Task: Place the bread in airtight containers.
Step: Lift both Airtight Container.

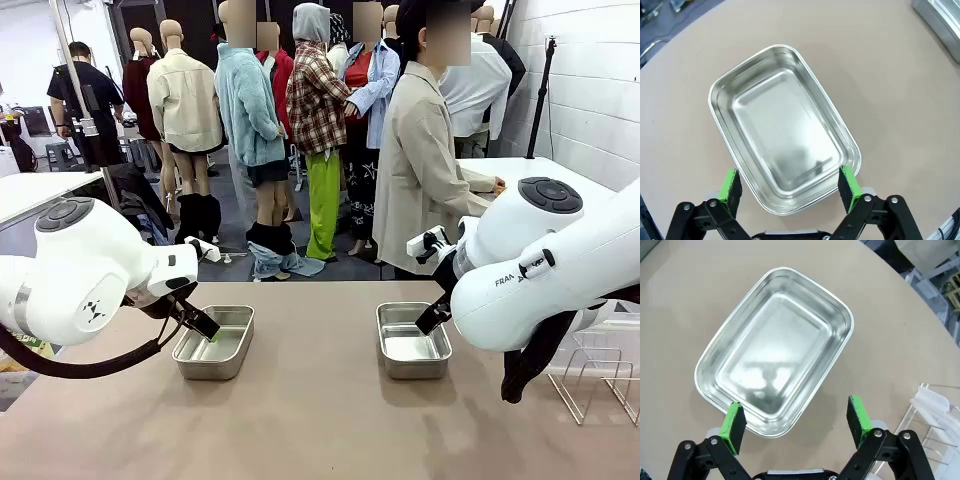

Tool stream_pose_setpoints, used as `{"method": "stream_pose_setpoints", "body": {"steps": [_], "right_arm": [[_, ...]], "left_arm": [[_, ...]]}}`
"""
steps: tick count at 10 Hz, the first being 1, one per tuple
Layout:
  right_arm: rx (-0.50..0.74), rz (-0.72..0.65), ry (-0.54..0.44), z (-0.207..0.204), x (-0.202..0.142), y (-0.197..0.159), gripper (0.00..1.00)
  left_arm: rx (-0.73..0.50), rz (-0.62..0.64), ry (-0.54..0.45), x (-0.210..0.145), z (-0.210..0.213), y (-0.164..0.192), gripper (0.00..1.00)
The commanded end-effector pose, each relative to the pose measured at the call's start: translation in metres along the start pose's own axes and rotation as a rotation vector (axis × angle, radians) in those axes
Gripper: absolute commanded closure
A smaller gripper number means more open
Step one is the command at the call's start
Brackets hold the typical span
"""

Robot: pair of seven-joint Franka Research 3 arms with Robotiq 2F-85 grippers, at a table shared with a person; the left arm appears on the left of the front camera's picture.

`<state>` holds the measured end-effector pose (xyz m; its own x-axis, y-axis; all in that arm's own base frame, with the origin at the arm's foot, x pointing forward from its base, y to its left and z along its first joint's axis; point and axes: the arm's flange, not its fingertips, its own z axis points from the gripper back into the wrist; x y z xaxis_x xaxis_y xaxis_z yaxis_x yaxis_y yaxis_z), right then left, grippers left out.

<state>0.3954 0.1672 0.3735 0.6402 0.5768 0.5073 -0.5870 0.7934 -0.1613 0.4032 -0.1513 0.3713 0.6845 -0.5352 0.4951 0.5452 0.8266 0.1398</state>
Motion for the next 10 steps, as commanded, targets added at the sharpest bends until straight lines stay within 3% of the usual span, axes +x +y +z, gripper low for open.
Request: {"method": "stream_pose_setpoints", "body": {"steps": [1, 10], "right_arm": [[0.000, 0.000, 0.000, 0.0000, 0.0000, 0.0000, 0.00], [0.000, 0.001, 0.000, 0.0000, 0.0000, 0.0001, 0.00]], "left_arm": [[0.000, 0.000, -0.001, 0.0000, 0.0001, 0.0000, 0.00], [0.000, -0.004, 0.000, 0.0004, 0.0000, -0.0016, 0.00]]}}
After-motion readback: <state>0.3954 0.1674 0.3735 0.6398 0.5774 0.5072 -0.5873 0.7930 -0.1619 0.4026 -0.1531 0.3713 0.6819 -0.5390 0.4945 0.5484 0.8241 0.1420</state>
